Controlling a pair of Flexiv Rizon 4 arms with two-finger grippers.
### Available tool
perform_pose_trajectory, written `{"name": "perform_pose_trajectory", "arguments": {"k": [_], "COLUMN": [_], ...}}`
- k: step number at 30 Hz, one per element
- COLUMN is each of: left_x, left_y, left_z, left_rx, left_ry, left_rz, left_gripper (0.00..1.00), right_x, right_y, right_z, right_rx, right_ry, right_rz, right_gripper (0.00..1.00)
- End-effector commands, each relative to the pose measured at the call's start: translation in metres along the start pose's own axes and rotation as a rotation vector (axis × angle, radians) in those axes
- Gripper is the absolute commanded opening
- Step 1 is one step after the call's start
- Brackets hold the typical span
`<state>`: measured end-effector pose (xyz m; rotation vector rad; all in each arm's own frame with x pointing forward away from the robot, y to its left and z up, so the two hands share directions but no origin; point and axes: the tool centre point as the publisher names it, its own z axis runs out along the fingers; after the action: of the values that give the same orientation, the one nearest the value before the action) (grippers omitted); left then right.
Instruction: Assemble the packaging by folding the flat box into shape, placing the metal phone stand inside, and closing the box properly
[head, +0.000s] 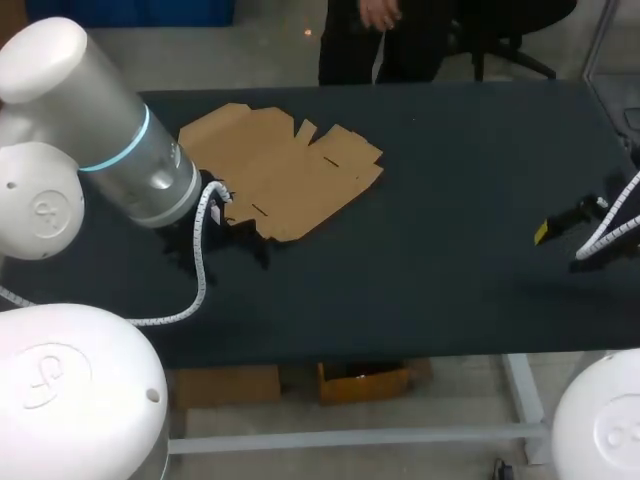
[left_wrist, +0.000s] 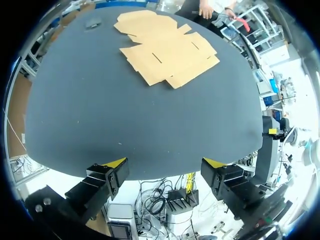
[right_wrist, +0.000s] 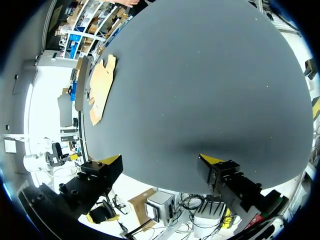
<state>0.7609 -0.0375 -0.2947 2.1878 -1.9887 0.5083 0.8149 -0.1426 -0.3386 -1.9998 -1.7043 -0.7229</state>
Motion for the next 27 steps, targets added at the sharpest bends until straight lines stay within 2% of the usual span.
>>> {"name": "perform_pose_trajectory", "arguments": {"k": [1,11,13,27], "left_x": [0.0001,0.0036,0.0050,0.0050], "left_y": [0.0041,0.0104,0.0126,0.0126], "left_z": [0.0000,-0.0047,-0.0034,-0.0034], "left_rx": [0.002,-0.059,-0.086,-0.086], "left_ry": [0.000,-0.017,-0.060,-0.060], "left_rz": [0.003,0.060,0.061,0.061], "left_gripper": [1.00,1.00,1.00,1.00], "right_x": [0.0053,0.0127,0.0127,0.0127], "right_y": [0.0039,0.0027,0.0027,0.0027], "right_z": [-0.0026,-0.0089,-0.0089,-0.0089], "right_rx": [0.012,0.087,0.087,0.087], "right_ry": [-0.008,-0.013,-0.013,-0.013], "right_rz": [-0.010,-0.158,-0.158,-0.158], "right_gripper": [1.00,1.00,1.00,1.00]}}
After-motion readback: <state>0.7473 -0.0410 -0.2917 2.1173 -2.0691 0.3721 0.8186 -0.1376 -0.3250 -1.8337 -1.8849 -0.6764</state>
